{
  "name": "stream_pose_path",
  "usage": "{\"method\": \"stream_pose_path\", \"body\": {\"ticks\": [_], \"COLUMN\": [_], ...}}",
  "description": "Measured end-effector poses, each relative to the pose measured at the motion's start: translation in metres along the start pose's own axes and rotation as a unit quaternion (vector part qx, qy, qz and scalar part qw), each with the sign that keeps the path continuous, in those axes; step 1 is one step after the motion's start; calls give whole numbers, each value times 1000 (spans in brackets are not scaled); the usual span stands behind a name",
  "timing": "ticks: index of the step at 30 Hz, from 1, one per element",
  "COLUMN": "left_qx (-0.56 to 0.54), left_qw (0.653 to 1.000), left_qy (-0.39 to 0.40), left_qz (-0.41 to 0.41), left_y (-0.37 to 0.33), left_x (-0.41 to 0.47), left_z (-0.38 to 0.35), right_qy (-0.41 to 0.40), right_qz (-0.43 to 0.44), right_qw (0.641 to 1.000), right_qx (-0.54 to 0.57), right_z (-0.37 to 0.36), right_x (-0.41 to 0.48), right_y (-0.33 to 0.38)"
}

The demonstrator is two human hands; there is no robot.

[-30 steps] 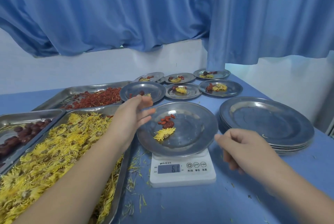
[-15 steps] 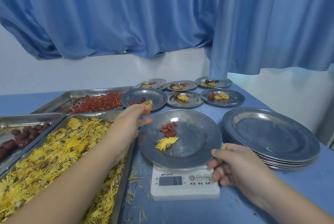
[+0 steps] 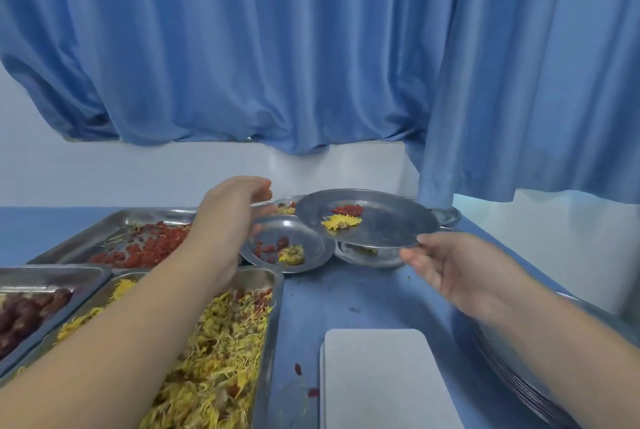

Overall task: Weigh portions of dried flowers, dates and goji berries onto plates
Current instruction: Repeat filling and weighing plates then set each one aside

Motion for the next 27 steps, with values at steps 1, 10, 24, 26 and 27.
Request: {"method": "stream_pose_path", "body": {"ticks": [1, 10, 24, 26, 27], "left_qx": [-7, 17, 6, 7, 7], "left_qw": [1000, 989, 982, 982, 982], "left_qy": [2, 117, 165, 168, 168], "left_qz": [11, 85, 86, 86, 86], "left_y": [3, 41, 70, 72, 72], "left_x": [6, 45, 78, 79, 80], "left_z": [1, -10, -10, -11, -11], "right_qy": [-9, -132, -189, -183, -184], "right_qz": [4, 3, -14, -16, -17], "right_qw": [1000, 991, 980, 981, 981], "right_qx": [-4, -13, 63, 71, 66], "right_z": [-4, -12, 3, 1, 0], "right_x": [19, 181, 276, 283, 284], "right_y": [5, -15, -51, -54, -54]}}
Point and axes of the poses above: each hand's wrist, its own x-axis towards the middle knuckle, its own z-axis out of the back of the hand, y = z × x, the point moved 8 cm from there along x, towards the middle knuckle, and after that the axes turned 2 degrees about z, right-handed, at the moved point
